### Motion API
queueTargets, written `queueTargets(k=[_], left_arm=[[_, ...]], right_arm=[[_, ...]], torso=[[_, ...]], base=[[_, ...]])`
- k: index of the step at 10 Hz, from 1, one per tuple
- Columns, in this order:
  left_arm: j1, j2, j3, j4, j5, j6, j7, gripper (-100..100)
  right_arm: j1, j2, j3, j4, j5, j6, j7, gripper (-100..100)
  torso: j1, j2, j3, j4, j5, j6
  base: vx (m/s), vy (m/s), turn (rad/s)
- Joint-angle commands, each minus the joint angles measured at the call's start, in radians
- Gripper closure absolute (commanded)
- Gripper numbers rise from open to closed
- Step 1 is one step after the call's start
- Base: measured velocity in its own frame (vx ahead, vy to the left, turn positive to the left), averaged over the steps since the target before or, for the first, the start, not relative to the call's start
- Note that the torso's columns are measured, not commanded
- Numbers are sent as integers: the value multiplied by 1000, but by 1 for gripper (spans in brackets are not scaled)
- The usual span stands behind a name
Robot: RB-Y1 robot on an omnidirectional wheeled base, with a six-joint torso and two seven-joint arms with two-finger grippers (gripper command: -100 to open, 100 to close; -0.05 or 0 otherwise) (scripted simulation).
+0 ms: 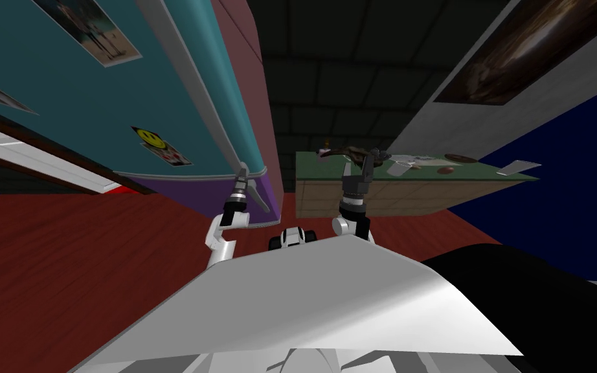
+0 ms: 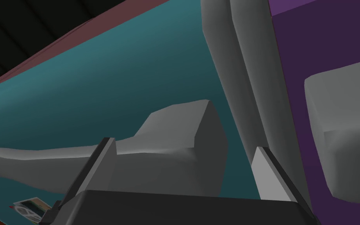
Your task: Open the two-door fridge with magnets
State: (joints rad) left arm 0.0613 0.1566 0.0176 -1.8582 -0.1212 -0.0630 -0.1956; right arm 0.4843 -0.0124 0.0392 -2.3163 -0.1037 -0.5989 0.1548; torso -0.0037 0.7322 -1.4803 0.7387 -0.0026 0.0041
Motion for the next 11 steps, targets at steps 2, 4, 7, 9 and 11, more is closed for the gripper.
queueTargets(k=[2,4,7,9,11], left_arm=[[-34,8,10,-14,-5,96,-6,-100],[-48,13,15,-19,-7,138,-9,-100],[-75,23,25,-29,-12,220,-15,-100],[-100,33,34,-37,-16,289,-21,-100],[-112,37,38,-41,-18,336,-24,-100]], right_arm=[[0,0,0,0,0,0,0,0],[0,0,0,0,0,0,0,0],[0,0,0,0,0,0,0,0],[0,0,0,0,0,0,0,0],[0,0,0,0,0,0,0,0]], torso=[[-1,-1,-1,1,-1,1],[-1,-2,-2,0,0,2],[-2,-3,-3,0,-1,2],[-1,-4,-3,-1,-1,3],[-1,-4,-3,-1,-1,3]], base=[[-31,-36,13],[-20,-21,3],[-26,-34,9],[-26,-31,9],[-21,-23,5]])
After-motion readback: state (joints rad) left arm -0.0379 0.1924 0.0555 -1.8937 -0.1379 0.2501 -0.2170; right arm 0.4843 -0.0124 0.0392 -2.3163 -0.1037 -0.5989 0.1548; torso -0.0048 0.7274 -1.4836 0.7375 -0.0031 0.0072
